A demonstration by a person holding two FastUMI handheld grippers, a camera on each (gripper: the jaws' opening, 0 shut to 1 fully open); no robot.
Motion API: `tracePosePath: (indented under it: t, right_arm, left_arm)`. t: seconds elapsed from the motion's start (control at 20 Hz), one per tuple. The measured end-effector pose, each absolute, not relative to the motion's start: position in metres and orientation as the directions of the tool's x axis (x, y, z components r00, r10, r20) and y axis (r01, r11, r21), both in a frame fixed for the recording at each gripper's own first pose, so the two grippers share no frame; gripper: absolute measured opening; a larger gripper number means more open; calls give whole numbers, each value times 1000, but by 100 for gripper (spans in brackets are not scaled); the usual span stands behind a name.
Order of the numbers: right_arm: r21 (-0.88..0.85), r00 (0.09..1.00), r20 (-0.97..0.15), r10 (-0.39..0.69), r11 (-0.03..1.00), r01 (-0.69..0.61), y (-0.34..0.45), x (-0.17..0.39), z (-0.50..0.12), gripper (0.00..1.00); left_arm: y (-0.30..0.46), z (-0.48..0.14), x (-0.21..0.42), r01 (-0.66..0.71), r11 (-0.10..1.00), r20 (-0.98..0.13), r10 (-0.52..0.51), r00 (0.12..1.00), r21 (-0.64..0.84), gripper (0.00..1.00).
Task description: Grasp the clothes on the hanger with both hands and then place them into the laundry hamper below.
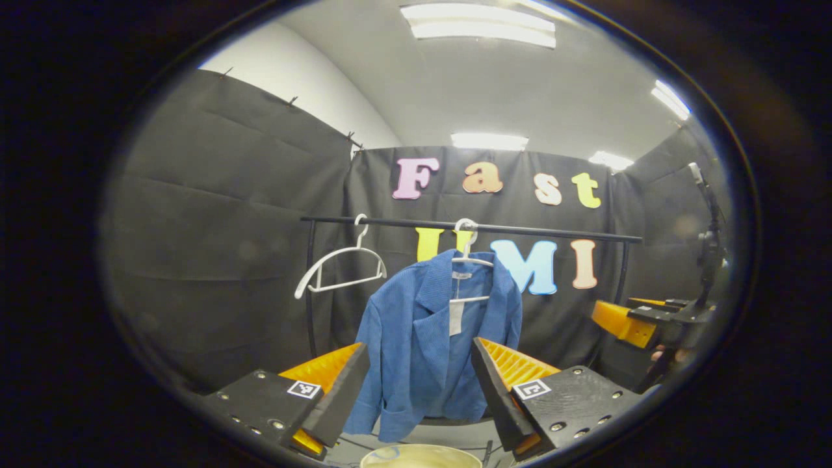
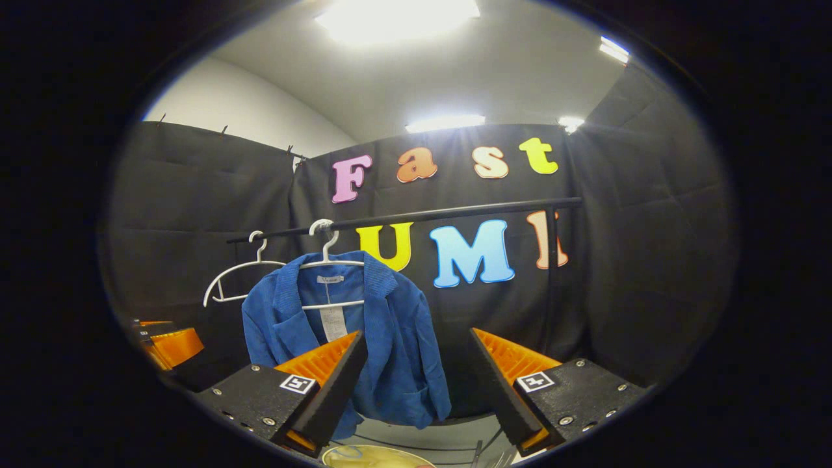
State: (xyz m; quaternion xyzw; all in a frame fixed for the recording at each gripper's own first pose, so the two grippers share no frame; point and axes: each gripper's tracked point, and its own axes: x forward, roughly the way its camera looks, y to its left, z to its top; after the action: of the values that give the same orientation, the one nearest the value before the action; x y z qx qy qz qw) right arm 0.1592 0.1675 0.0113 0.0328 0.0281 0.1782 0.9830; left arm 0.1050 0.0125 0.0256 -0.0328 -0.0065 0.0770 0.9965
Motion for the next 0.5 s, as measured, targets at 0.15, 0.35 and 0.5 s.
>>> tracePosePath:
  t: [0.15,0.35,0.5]
  right_arm:
    - [110,914,-70,399,914,-391,192,196,0,96]
    - [133,884,-100,456,887,-442,219,238,-17,95]
    - [150,862,-108,496,865,-479,237,266,-26,95]
  left_arm:
    - [12,17,144,-176,981,-20,175,984,-75,92]
    - [15,5,196,-225,968,-55,220,974,-113,92]
    - [13,-1,229,-248,957,-71,240,968,-152,91]
